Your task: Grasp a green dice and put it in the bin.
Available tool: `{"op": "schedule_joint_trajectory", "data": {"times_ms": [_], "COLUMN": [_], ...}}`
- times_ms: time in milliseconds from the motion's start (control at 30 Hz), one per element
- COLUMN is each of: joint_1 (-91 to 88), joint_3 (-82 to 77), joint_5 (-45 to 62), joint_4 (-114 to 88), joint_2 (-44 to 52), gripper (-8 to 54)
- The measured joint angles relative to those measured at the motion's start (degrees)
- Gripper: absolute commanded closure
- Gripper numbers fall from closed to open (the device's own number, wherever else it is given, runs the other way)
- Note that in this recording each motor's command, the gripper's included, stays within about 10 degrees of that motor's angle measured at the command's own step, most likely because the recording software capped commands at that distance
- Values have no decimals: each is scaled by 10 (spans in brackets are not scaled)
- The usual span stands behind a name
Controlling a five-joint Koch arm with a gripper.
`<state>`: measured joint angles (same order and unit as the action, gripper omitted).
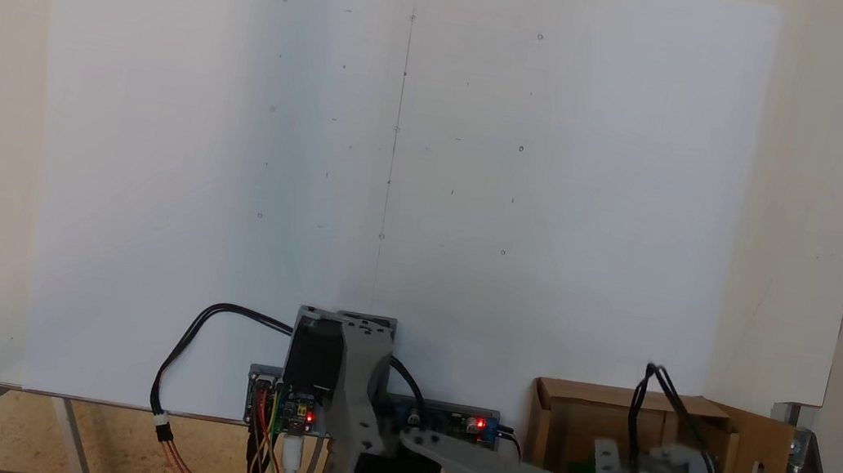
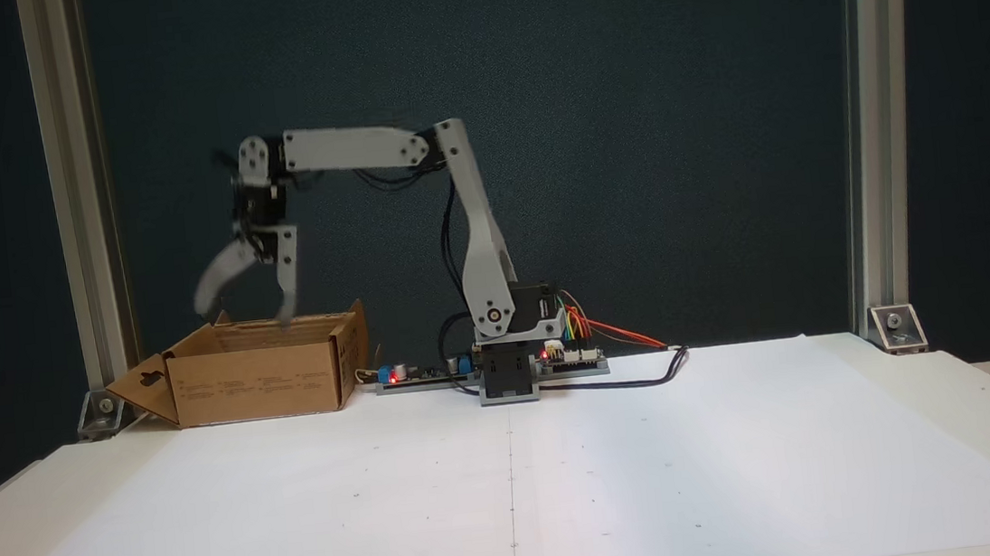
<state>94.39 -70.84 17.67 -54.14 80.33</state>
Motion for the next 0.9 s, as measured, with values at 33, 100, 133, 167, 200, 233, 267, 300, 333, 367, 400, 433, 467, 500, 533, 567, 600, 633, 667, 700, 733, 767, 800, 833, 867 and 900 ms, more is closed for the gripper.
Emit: {"op": "schedule_joint_trajectory", "data": {"times_ms": [33, 100, 133, 167, 200, 233, 267, 300, 333, 367, 400, 433, 467, 500, 533, 567, 600, 633, 667, 700, 733, 767, 800, 833, 867, 900], "joint_1": [-36, -106, -144, -182, -222, -263, -304, -344, -385, -428, -470, -510, -553, -593, -635, -675, -715, -754, -791, -824, -852, -875, -896, -911, -921, -928], "joint_3": [0, 0, 0, 0, 0, 0, 0, 0, 0, 0, 0, 0, 0, 0, 0, 0, 0, 0, -4, -19, -47, -75, -106, -134, -162, -191], "joint_5": [-20, -60, -78, -98, -115, -133, -149, -162, -173, -184, -193, -202, -211, -217, -223, -228, -231, -235, -236, -236, -236, -236, -236, -236, -236, -236], "joint_4": [0, 4, 8, 13, 21, 29, 38, 47, 54, 61, 67, 72, 77, 81, 83, 85, 86, 90, 100, 117, 140, 166, 192, 217, 242, 268], "joint_2": [18, 49, 64, 78, 93, 107, 121, 134, 148, 160, 171, 180, 191, 197, 201, 204, 204, 206, 211, 220, 232, 243, 253, 261, 270, 281], "gripper": [-6, -4, -3, -1, 2, 4, 4, 4, 4, 4, 4, 4, 5, 5, 5, 5, 5, 5, 5, 5, 6, 6, 6, 6, 6, 6]}}
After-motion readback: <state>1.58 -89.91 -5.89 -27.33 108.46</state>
